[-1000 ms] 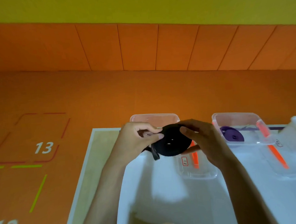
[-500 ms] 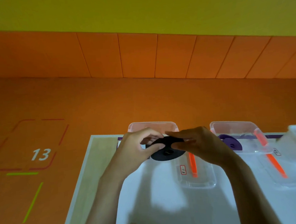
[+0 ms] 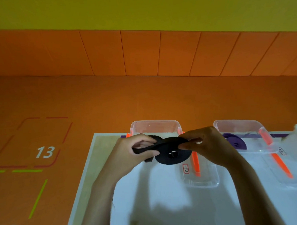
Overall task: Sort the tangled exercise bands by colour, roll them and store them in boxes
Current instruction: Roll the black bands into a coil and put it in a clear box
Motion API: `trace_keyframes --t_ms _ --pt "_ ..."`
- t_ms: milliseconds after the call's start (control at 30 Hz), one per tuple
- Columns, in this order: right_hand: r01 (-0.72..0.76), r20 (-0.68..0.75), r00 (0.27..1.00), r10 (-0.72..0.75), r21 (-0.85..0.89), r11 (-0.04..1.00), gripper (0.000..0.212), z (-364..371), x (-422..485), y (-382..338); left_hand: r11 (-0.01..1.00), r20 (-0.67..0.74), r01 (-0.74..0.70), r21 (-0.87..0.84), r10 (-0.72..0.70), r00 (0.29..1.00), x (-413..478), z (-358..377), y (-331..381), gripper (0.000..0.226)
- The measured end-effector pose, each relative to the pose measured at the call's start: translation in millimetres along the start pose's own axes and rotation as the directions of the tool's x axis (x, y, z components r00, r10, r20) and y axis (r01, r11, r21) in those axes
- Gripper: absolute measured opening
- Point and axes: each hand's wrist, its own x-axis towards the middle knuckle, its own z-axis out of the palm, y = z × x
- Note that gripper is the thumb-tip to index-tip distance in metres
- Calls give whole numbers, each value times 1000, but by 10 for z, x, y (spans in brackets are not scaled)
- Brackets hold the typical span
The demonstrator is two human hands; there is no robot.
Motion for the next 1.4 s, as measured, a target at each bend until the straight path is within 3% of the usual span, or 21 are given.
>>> trace_keyframes --t_ms 67,267,400,500,567,700,800,867,1000,1100,1167,1267,1400 --pt "-38 -52 998 40 51 998 24 -50 -53 69 998 15 45 49 -46 999 -2 -138 -97 24" --pt "-75 -80 992 92 198 977 24 -57 -134 162 991 146 130 -34 -123 982 -43 -290 -358 28" --pt "-127 -80 986 145 203 971 20 -59 -128 214 985 129 104 -135 -87 988 -66 -340 -487 36" --pt "-148 -74 983 167 218 965 17 -61 -138 227 988 121 100 -115 -86 989 -69 -382 -541 40" --pt "-158 -70 982 176 209 965 17 -63 -155 234 993 71 98 -66 -94 993 -50 -383 -557 38" --pt "-163 -83 981 178 161 973 17 -54 -169 251 997 -170 81 19 -77 982 1 -320 -569 36" --pt "-152 -75 984 161 113 982 18 -16 -149 233 984 -335 15 180 48 941 30 -240 -597 37" --pt "-133 -81 987 140 88 987 18 21 -135 202 959 -366 -1 283 109 924 32 -173 -610 34" --pt "-91 -108 990 88 -22 996 22 48 -113 127 946 -265 27 323 63 962 3 -104 -679 42" --pt "-76 -102 993 67 -88 993 25 24 -115 87 926 -66 88 366 -68 995 -39 -192 -714 43" --pt "-55 -91 995 44 -123 991 26 14 -118 57 927 59 136 351 -166 984 -68 -229 -633 59" --pt "-31 -60 998 21 -178 983 26 42 -109 1 973 111 52 224 -79 991 -18 -136 -317 75" --pt "0 -14 1000 -2 -192 981 28 118 -83 -59 981 182 -44 189 9 983 136 72 -19 59"
